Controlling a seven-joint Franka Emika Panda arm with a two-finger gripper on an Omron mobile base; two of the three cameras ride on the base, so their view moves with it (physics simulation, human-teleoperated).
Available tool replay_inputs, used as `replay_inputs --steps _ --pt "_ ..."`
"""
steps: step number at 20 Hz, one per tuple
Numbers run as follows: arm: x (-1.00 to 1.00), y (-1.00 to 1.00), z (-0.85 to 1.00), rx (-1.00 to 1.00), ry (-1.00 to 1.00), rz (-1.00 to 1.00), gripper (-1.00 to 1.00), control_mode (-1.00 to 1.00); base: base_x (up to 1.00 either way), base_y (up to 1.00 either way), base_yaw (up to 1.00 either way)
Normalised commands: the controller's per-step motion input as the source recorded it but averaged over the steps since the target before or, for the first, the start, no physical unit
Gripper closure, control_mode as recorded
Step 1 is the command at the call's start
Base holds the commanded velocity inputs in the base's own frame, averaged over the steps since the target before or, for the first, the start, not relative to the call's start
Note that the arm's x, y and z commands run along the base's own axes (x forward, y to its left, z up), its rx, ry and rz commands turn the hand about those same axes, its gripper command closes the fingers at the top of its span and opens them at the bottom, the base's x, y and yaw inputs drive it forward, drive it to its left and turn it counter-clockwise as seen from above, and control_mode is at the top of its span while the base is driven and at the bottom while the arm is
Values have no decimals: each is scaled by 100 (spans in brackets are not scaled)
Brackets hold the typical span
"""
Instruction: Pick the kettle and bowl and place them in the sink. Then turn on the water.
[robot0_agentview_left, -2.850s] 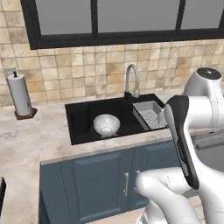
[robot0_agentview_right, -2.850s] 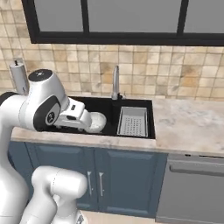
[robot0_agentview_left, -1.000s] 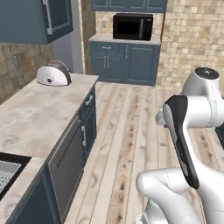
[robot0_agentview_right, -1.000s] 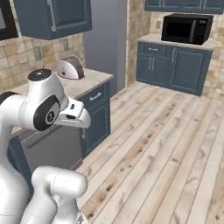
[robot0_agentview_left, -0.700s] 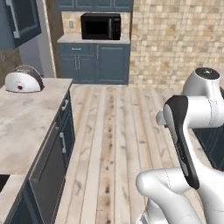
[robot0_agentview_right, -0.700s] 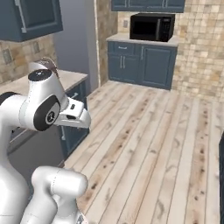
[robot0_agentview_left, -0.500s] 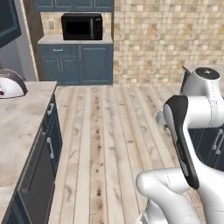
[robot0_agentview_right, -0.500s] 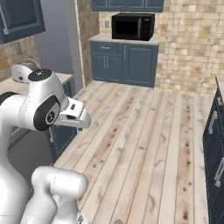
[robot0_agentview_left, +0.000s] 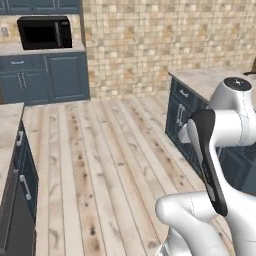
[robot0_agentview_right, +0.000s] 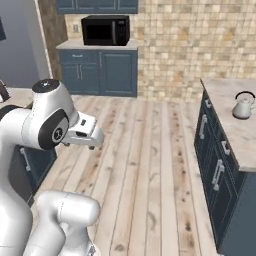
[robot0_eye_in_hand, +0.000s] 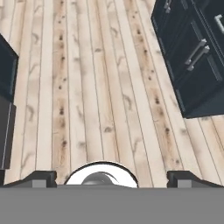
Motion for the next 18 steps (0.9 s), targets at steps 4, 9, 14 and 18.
replay_inputs --steps 4,9,14,18 --pt "0 0 0 0 0 0 -100 100 47 14 -32" --pt "0 0 0 0 0 0 -100 100 74 49 -21" --pt "0 0 0 0 0 0 -100 100 83 51 -19" --pt "0 0 0 0 0 0 -100 100 86 44 -19"
